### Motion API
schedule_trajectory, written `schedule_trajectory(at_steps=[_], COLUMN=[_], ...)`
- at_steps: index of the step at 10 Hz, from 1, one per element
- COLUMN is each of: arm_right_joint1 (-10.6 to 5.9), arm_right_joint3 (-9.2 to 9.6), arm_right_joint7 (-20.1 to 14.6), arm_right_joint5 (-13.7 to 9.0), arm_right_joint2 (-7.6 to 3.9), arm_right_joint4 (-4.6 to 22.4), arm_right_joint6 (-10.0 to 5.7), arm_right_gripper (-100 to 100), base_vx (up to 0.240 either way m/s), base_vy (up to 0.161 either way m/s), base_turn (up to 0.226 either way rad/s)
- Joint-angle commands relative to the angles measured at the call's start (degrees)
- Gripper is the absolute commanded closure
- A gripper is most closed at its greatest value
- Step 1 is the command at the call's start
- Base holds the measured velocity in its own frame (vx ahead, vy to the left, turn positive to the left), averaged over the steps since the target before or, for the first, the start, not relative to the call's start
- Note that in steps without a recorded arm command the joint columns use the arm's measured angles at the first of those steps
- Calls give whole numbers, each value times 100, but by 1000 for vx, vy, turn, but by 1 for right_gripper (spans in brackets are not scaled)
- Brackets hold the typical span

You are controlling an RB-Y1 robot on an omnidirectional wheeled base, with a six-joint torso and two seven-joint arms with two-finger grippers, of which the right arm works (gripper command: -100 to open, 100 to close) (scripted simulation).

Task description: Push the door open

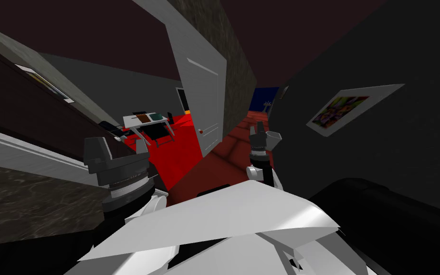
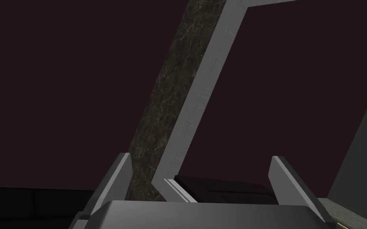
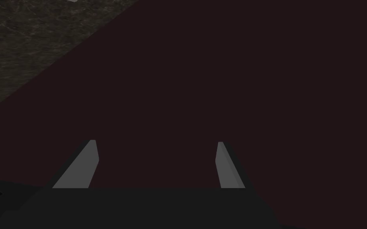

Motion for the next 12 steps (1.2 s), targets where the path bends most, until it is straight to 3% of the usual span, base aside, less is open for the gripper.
schedule_trajectory(at_steps=[1,12], arm_right_joint1=[-53,-485], arm_right_joint3=[37,339], arm_right_joint7=[162,1486], arm_right_joint5=[-16,-149], arm_right_joint2=[-55,-376], arm_right_joint4=[178,1637], arm_right_joint6=[-26,-238], arm_right_gripper=[-100,-100], base_vx=[43,95], base_vy=[-7,-12], base_turn=[81,90])
